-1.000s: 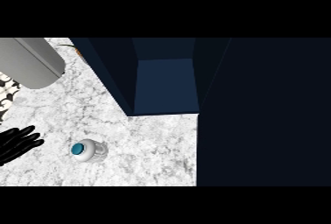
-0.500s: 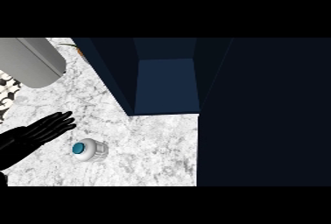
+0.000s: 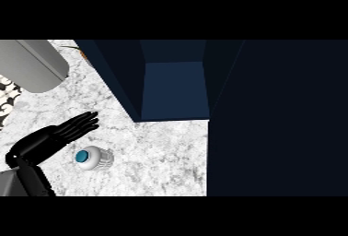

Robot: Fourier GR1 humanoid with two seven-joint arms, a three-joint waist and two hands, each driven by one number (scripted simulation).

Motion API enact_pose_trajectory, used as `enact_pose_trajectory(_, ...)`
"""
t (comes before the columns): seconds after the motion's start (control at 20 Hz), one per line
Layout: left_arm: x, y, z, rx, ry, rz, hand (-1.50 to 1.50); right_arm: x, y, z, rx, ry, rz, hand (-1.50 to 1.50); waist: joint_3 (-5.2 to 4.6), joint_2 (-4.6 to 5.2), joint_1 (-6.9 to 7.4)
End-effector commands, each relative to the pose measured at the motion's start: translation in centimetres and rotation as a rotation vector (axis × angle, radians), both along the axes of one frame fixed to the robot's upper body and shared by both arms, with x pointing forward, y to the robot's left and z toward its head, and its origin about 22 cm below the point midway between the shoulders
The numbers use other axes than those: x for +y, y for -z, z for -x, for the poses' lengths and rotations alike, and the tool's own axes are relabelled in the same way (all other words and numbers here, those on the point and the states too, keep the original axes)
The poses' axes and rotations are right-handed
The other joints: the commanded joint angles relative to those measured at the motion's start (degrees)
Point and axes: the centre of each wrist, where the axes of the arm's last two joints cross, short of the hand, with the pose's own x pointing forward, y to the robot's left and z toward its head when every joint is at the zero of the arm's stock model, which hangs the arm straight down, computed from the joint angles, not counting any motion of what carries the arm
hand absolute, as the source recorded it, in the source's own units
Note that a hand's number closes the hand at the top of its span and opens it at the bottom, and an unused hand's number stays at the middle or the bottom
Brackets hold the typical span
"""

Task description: Pick up the bottled water, place it into the cabinet and close the cabinet

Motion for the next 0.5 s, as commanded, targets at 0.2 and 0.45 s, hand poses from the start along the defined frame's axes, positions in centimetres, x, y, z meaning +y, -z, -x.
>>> enact_pose_trajectory(0.2,-1.8,4.1,-0.5,0.051,0.015,-0.018,-1.5,1.3,-4.3,2.3,-0.09,-0.067,-0.062,-1.5,-0.12,0.19,-0.49)
enact_pose_trajectory(0.45,-2.4,6.7,0.4,0.032,-0.015,-0.046,-1.5,0.5,-2.8,2.0,-0.085,-0.08,-0.071,-1.5,-0.18,0.3,-0.52)
